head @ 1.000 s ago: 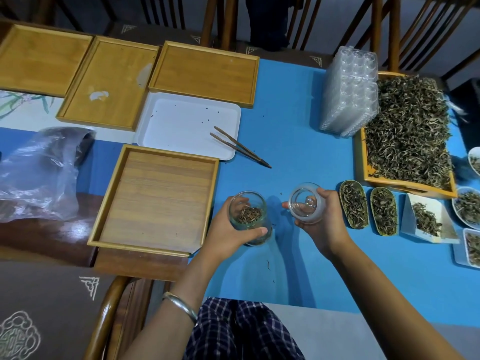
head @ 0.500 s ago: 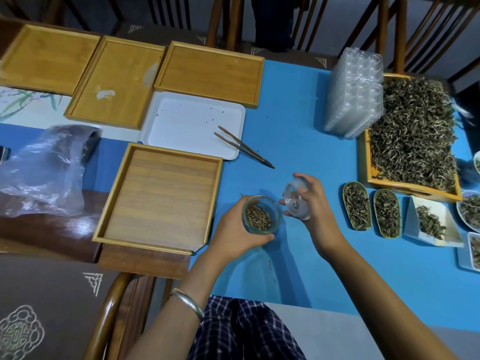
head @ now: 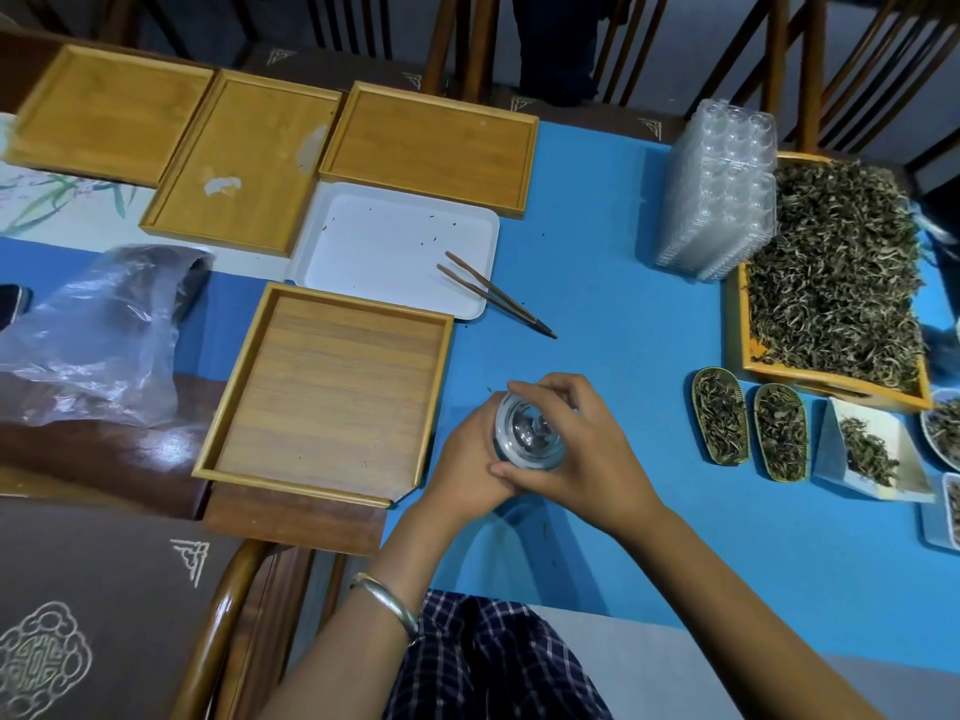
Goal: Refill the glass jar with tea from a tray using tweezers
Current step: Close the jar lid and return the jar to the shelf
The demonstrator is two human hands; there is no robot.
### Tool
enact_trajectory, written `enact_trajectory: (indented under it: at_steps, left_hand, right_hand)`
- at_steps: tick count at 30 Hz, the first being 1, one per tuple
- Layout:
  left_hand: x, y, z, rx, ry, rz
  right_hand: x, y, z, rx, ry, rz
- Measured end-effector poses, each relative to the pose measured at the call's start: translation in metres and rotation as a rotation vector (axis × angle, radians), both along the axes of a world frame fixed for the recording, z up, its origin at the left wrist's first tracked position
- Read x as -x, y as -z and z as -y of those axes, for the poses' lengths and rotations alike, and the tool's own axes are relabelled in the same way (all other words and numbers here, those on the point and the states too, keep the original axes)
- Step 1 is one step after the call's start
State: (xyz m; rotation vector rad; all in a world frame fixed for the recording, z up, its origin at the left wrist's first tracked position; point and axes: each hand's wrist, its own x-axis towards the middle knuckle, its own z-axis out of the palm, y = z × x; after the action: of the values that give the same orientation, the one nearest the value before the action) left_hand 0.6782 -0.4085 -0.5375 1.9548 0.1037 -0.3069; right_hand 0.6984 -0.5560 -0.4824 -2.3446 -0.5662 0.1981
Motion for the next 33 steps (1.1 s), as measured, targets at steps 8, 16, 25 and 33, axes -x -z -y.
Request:
enact_trajectory:
  at_steps: [8,16,25,33]
  left_hand:
    - [0.001,0.003,-0.009,0.106,0.04,-0.012]
    - [0.009,0.012,-0.021,0.293,0.056,-0.146]
    - [0.026,0.018,-0.032,0.326,-0.065,-0.162]
    - [0.03,0.024,-0.025,0.376,-0.101,-0.203]
  right_hand:
    - [-0.006,0.005,0.0,0.029,-0.043,0.006]
    - [0.001,0.004,-0.003,-0.083,-0.091,-0.13]
    - [-0.005,-0.006,-0.01,-0.061,-0.06,0.001]
    - [-0.004,0.01,-0.021,-0.125,-0.02,0.102]
